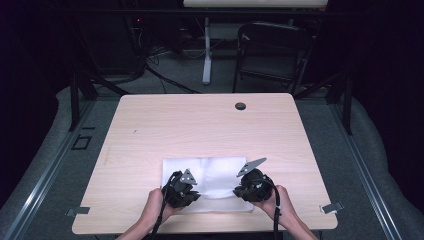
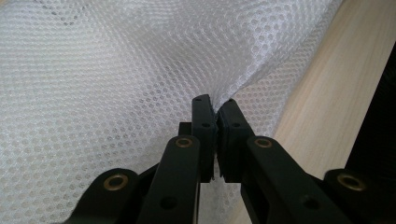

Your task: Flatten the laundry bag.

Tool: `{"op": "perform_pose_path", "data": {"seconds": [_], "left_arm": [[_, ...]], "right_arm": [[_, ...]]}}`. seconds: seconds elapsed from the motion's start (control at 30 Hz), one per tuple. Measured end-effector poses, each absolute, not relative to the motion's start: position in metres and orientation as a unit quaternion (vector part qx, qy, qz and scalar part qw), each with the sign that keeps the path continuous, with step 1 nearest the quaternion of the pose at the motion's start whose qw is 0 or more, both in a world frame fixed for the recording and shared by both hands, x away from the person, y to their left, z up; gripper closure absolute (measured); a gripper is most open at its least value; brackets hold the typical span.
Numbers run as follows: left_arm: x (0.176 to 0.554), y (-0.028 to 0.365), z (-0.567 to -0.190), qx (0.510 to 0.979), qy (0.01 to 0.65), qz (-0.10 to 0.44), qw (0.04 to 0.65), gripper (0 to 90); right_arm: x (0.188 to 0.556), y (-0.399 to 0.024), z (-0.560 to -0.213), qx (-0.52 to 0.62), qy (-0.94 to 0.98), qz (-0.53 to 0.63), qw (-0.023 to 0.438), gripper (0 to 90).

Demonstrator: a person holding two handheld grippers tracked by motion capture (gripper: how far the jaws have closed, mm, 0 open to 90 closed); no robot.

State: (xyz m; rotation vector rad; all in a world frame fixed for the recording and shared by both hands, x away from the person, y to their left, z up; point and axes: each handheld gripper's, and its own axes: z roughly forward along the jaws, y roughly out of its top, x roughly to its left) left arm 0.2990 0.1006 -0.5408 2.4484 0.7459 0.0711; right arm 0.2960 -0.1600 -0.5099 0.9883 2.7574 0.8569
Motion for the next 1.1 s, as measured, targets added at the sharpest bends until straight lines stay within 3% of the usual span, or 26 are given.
{"op": "perform_pose_path", "data": {"seconds": [0.3,0.4,0.67,1.1], "left_arm": [[0.302,0.102,-0.539,0.914,0.293,0.027,0.281,87.9],[0.303,0.103,-0.539,0.911,0.298,0.025,0.283,87.8],[0.303,0.105,-0.537,0.910,0.297,0.030,0.289,87.9],[0.302,0.105,-0.534,0.908,0.300,0.030,0.292,87.9]], "right_arm": [[0.282,-0.161,-0.498,0.308,0.900,0.306,0.051,84.1],[0.276,-0.150,-0.507,0.280,0.913,0.292,0.037,90.0],[0.277,-0.125,-0.534,0.263,0.927,0.261,0.049,90.0],[0.283,-0.118,-0.557,0.260,0.936,0.230,0.056,90.0]]}}
